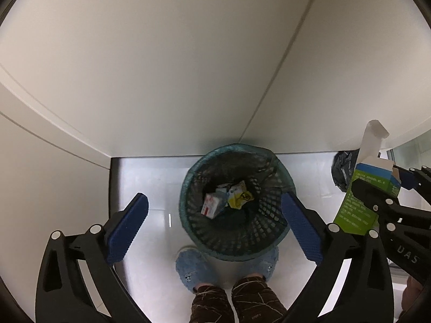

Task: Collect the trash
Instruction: 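Open the left tool to drop the carton while the right tool drops the box, then raise both open tools back up over the counter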

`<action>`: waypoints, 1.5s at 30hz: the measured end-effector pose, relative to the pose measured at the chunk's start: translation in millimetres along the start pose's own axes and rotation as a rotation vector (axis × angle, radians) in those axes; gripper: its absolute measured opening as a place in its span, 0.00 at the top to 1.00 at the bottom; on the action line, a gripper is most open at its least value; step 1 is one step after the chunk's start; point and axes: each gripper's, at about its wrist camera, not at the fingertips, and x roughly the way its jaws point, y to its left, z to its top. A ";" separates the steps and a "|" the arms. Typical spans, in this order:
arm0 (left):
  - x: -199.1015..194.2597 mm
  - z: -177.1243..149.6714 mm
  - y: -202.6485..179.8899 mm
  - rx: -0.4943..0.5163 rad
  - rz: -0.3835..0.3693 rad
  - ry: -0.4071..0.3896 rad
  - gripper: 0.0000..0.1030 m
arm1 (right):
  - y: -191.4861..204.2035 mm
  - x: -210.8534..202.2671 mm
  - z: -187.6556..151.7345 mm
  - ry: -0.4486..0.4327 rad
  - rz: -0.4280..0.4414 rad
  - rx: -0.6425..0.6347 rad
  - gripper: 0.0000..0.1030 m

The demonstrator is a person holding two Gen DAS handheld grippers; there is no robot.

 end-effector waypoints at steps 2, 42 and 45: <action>-4.8 0.0 9.3 -0.008 0.009 0.000 0.06 | 4.9 2.4 2.8 -0.003 0.011 -0.006 0.49; -46.3 -6.6 61.5 -0.093 0.018 0.022 0.06 | 33.5 -20.3 13.1 -0.037 0.048 -0.011 0.07; -70.0 0.4 57.4 -0.108 0.009 0.022 0.06 | 30.3 -48.3 17.2 -0.056 0.035 -0.023 0.07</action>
